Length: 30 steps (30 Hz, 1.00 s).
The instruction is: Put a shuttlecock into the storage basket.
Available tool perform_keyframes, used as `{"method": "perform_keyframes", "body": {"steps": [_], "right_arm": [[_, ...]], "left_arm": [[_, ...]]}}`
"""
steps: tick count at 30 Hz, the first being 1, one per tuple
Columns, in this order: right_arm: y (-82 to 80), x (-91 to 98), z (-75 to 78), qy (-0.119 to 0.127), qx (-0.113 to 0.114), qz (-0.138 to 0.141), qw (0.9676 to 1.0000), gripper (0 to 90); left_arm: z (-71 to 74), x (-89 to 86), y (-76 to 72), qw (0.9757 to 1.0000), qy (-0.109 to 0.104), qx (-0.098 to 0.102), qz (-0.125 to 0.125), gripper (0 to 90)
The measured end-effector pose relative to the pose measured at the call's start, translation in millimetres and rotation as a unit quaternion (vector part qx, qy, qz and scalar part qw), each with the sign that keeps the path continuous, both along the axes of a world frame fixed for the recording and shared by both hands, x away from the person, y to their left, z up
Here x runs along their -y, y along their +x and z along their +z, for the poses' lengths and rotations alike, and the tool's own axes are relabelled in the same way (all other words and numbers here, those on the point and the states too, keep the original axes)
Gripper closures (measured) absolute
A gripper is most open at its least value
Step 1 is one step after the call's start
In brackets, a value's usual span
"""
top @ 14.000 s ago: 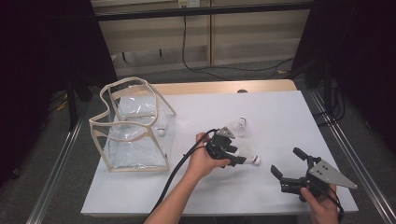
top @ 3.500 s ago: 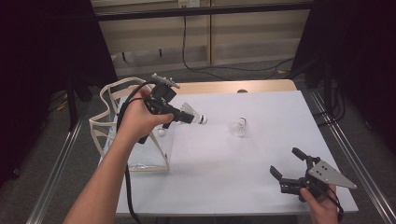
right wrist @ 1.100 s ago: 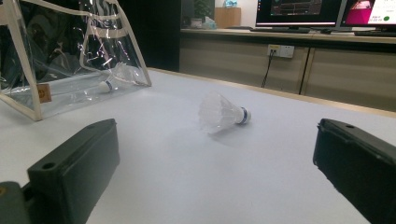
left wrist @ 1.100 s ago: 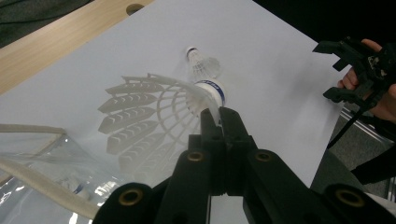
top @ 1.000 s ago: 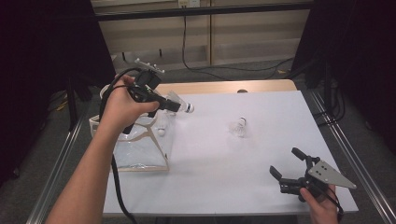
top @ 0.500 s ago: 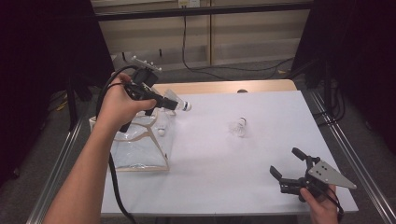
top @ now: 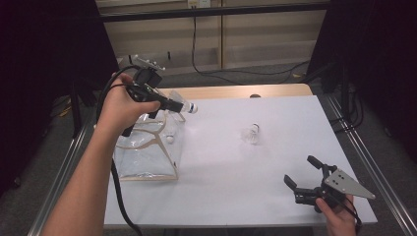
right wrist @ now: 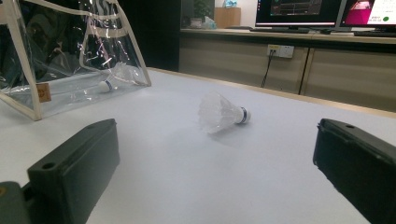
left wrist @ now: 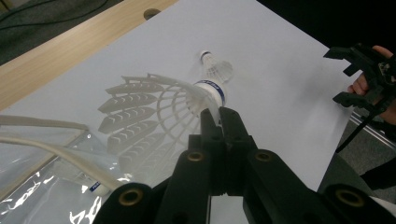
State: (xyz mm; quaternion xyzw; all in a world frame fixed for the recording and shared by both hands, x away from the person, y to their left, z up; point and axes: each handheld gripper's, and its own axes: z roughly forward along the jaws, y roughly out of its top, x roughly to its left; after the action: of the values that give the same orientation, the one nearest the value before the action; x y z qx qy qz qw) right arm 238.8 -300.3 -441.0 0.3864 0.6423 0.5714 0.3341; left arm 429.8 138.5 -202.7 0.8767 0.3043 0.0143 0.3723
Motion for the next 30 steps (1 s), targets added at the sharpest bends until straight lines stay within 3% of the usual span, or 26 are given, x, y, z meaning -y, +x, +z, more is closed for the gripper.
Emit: {"method": "perform_keyframes", "body": {"steps": [30], "right_arm": [[0.0,-0.2,0.1,0.000,0.001,0.000,1.0000,0.2]], "left_arm": [[5.8,-24.4,4.5,0.9996,0.006,0.004,0.028,90.0]]}}
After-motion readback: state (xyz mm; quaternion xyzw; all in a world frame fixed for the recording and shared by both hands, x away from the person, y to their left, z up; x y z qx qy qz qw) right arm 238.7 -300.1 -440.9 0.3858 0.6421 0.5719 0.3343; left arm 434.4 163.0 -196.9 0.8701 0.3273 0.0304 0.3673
